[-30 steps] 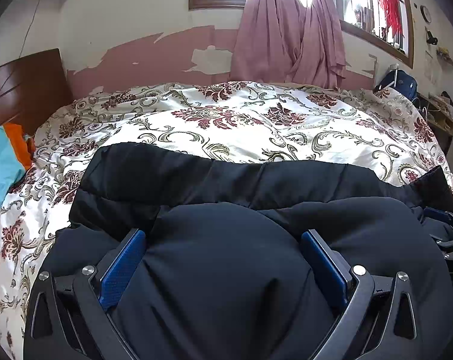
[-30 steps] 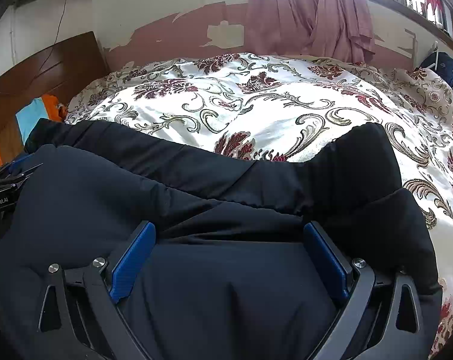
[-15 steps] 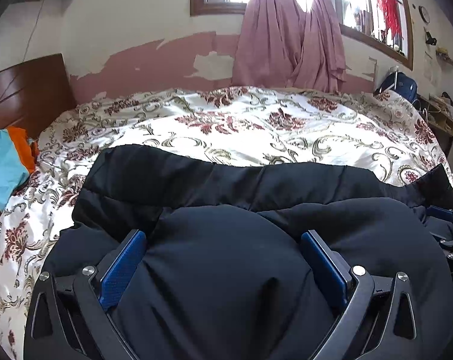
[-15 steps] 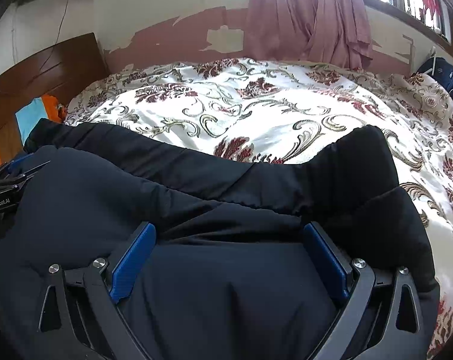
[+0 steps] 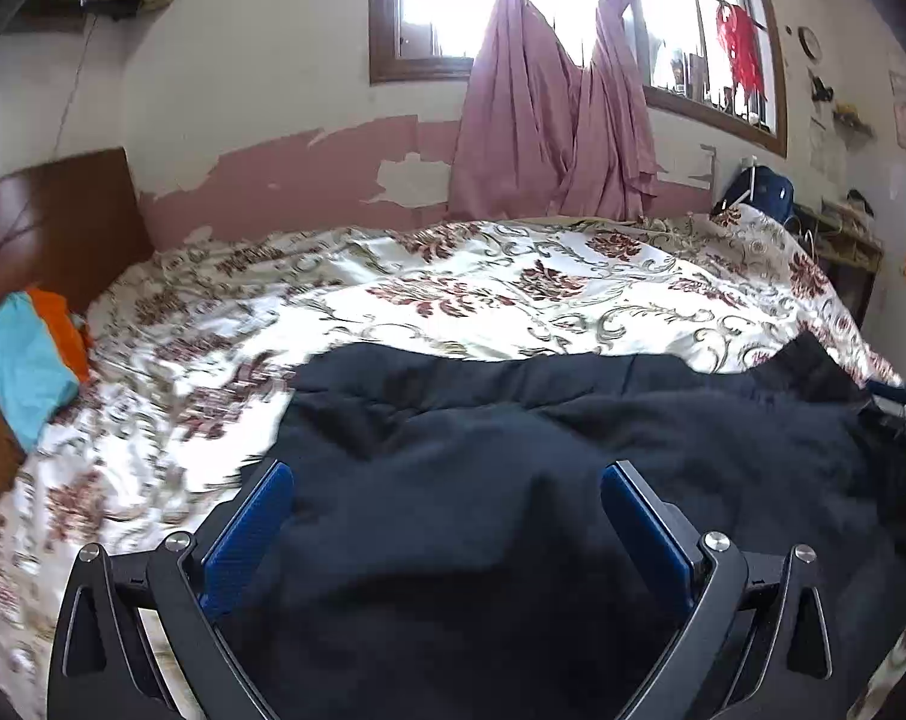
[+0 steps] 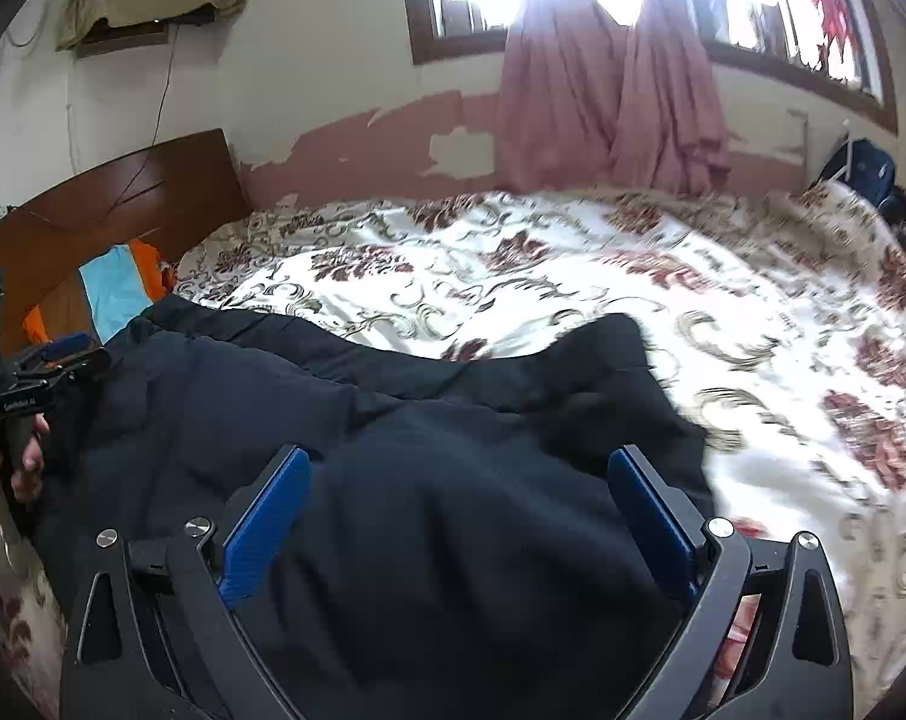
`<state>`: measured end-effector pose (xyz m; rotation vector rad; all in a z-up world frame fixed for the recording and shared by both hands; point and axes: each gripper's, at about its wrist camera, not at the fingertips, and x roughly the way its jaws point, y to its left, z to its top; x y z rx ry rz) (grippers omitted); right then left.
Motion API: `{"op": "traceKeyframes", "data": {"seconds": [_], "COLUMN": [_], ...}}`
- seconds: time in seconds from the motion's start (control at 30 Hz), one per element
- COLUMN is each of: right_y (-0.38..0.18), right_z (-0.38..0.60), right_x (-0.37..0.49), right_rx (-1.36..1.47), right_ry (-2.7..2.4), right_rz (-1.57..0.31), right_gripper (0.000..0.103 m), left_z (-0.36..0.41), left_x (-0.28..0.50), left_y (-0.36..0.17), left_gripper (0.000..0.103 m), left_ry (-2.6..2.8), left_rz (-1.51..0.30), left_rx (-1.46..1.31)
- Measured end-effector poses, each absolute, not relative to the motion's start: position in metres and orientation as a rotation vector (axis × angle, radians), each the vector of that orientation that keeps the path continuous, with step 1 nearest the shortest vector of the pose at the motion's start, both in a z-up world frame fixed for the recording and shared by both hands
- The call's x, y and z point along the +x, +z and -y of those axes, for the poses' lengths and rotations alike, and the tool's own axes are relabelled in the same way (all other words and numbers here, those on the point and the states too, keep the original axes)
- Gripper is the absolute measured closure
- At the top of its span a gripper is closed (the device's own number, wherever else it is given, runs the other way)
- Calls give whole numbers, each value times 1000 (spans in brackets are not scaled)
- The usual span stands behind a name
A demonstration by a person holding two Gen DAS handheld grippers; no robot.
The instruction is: Fold large clothes
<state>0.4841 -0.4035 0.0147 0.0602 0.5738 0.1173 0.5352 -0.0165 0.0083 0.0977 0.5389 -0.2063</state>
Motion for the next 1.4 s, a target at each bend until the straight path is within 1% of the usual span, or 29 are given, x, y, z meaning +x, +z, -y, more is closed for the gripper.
{"op": "traceKeyframes", "data": {"seconds": [0.13, 0.27, 0.47, 0.67, 0.8, 0.87, 1.17, 1.4], "right_y": [20, 13, 0, -24, -36, -45, -68, -78], "right_z": [430, 451, 472, 475, 477, 480, 490, 497], "right_x": [456, 446, 441, 460, 475, 480, 488, 486], "right_rx": [38, 50, 139, 167, 214, 256, 388, 477], "right_ry": [88, 57, 29, 88, 171, 213, 302, 393], "right_rz": [-564, -602, -591, -661, -738, -775, -798, -760], "right_gripper": [4, 4, 4, 4, 4, 4, 1, 1], "left_z": [-17, -50, -80, -89, -93, -97, -90, -84], "left_x": [522, 524, 541, 550, 563, 566, 572, 574], "left_y": [8, 2, -29, -50, -62, -66, -70, -75], "left_gripper": [0, 0, 0, 0, 0, 0, 0, 0], "left_ry": [-165, -150, -172, -268, -370, -403, -511, -573], "left_rz": [-564, -634, -764, -823, -894, -901, -916, -917], "left_rx": [107, 15, -110, -198, -275, -309, -284, -288]}}
